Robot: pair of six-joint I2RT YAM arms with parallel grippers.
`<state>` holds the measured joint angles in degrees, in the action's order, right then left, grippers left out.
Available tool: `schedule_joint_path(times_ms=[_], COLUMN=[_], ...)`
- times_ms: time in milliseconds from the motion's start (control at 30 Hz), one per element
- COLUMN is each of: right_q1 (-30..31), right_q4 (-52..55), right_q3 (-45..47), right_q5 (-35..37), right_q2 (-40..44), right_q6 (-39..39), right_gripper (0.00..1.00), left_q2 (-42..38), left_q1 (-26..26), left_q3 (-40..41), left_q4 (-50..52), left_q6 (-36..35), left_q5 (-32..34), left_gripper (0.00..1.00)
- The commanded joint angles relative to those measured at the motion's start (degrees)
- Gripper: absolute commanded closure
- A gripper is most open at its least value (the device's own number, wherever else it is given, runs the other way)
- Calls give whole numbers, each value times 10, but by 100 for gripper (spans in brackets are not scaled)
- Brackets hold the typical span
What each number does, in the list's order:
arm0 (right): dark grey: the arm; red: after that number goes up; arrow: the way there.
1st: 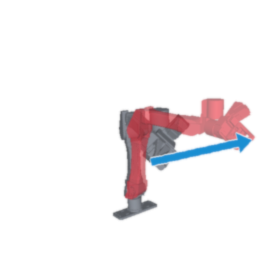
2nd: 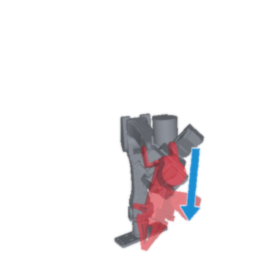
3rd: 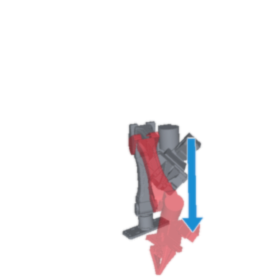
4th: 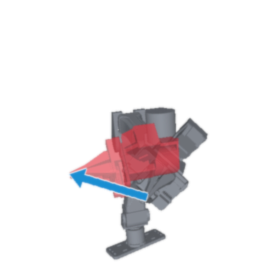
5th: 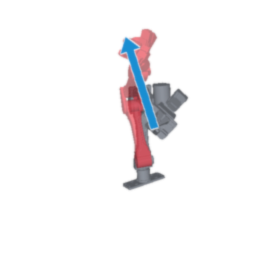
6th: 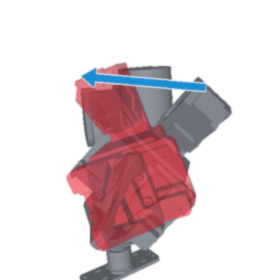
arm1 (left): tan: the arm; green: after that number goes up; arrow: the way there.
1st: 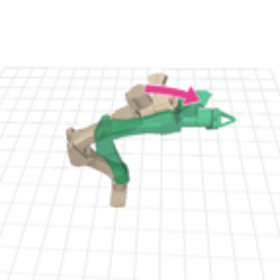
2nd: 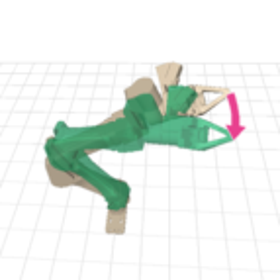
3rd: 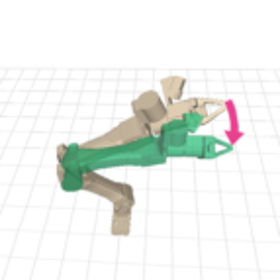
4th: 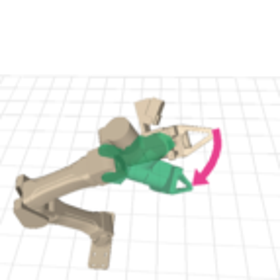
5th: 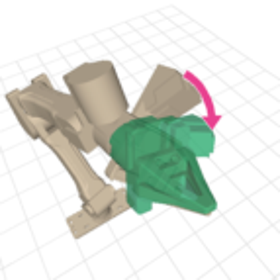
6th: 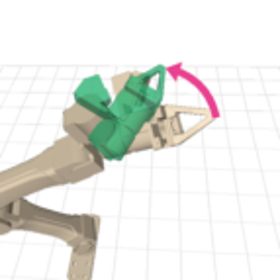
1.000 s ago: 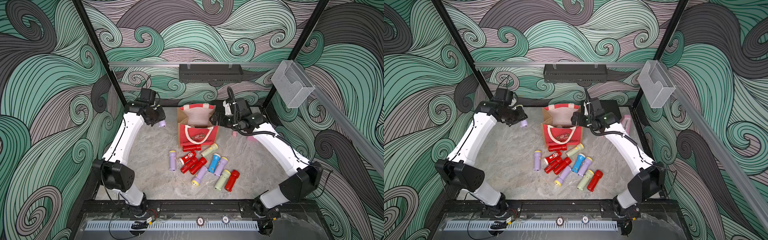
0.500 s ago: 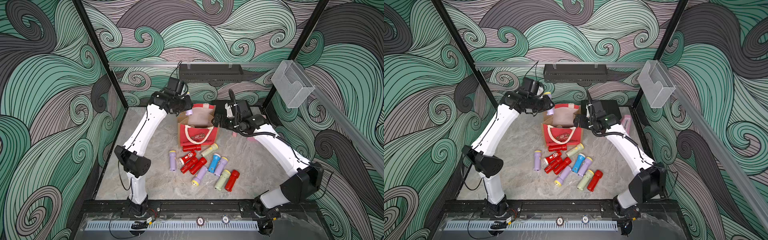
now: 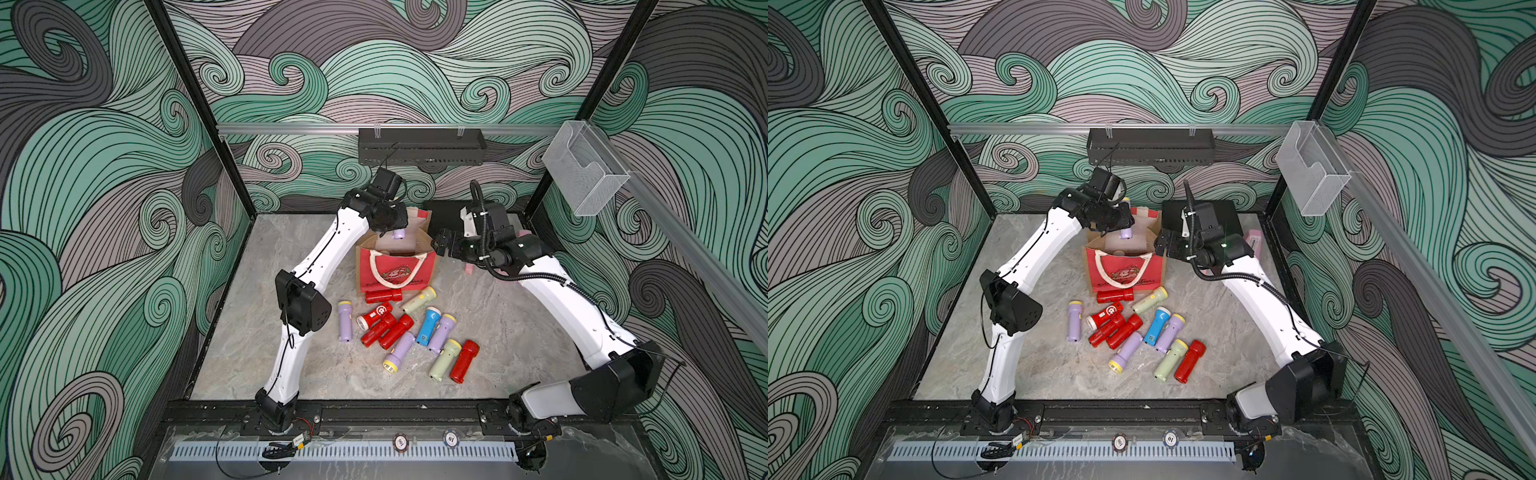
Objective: Put the flashlights into the tote bags
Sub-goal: Place the flashlight in the canvas bag.
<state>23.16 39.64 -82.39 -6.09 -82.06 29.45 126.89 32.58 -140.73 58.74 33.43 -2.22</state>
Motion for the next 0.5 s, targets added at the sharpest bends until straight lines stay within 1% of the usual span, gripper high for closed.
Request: schedule_joint_path(times_ms=[0,100,233,333,467], right_q1=[-4,-7,-9,-11,-11], right_q4=[-1,-1,-1,-1,-1], right_q3=[11,13,8,8,14], right_q5=[2,1,1,2,4], right_q2=[13,13,11,10,15], right_q6=[9,10,10,11,11], right_gripper=[1,0,1,1,0], left_q2=[2,14,29,37,45], left_q1=[15,18,26,28,29], left_q3=[5,15,23,49,77], left_q4=[-8,6,16,14,7], left_q6=[-5,6,-3,-6,-1], left_q5=[28,40,63,81,85], left_gripper=[100,100,100,100,100])
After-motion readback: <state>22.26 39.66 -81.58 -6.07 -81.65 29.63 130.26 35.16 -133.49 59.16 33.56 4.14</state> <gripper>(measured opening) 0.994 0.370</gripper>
